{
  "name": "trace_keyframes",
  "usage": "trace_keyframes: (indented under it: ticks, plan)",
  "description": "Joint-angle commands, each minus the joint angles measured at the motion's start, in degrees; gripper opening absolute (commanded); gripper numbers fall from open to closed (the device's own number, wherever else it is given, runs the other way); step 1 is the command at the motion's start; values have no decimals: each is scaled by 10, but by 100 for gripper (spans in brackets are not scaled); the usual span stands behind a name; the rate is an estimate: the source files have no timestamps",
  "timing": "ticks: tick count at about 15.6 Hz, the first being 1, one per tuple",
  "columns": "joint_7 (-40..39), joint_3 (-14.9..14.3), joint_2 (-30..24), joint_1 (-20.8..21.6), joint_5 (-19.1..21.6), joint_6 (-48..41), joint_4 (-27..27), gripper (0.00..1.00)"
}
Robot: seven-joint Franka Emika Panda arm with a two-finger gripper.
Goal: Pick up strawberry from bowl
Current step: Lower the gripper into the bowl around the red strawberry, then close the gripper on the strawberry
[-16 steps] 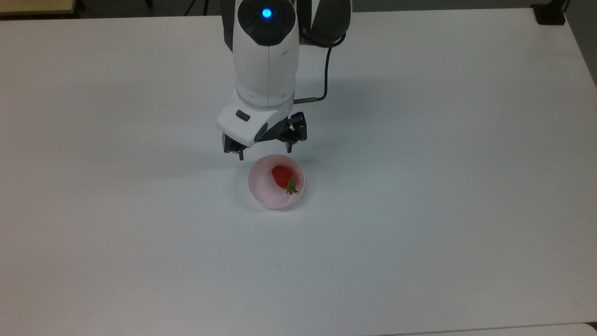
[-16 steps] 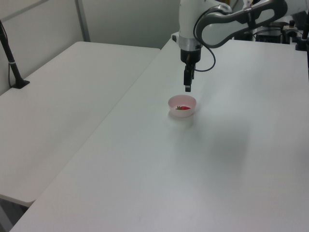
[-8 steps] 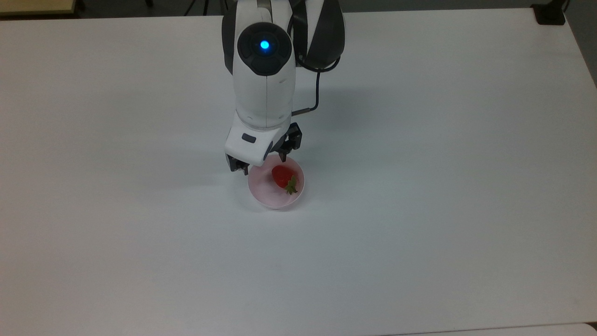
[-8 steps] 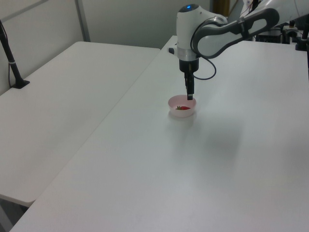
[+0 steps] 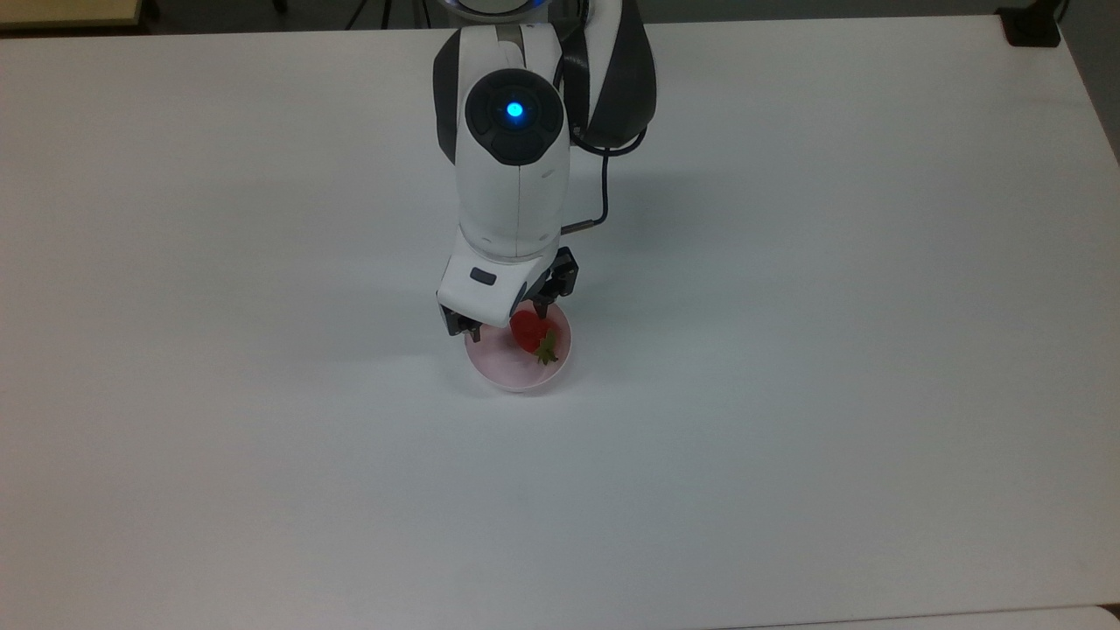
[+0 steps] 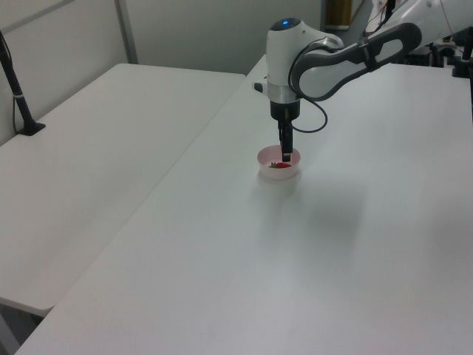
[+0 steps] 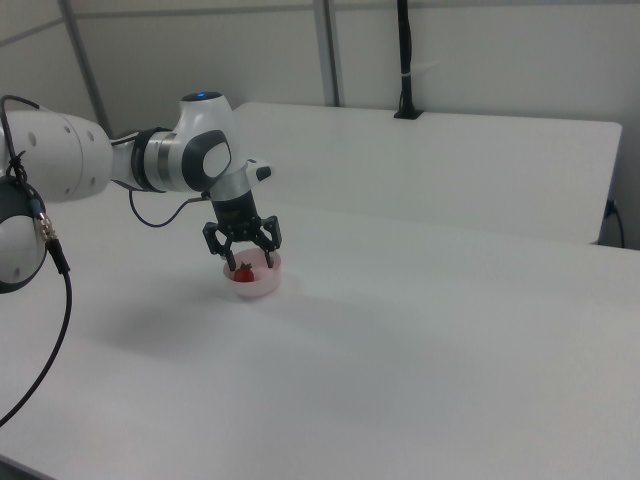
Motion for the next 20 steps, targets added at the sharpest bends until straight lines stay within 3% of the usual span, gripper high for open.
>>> trace_keyframes:
  ticks: [1,7,14,17,20]
  plan:
    - [24,-2,12,8,8,29,4,81]
    - [22,-2,20,15,3,34,2,75]
    - [23,-2,30,15,1,35,1,60]
    - [23,-2,31,15,2,35,1,46]
    - [24,-2,27,14,5,34,2,39]
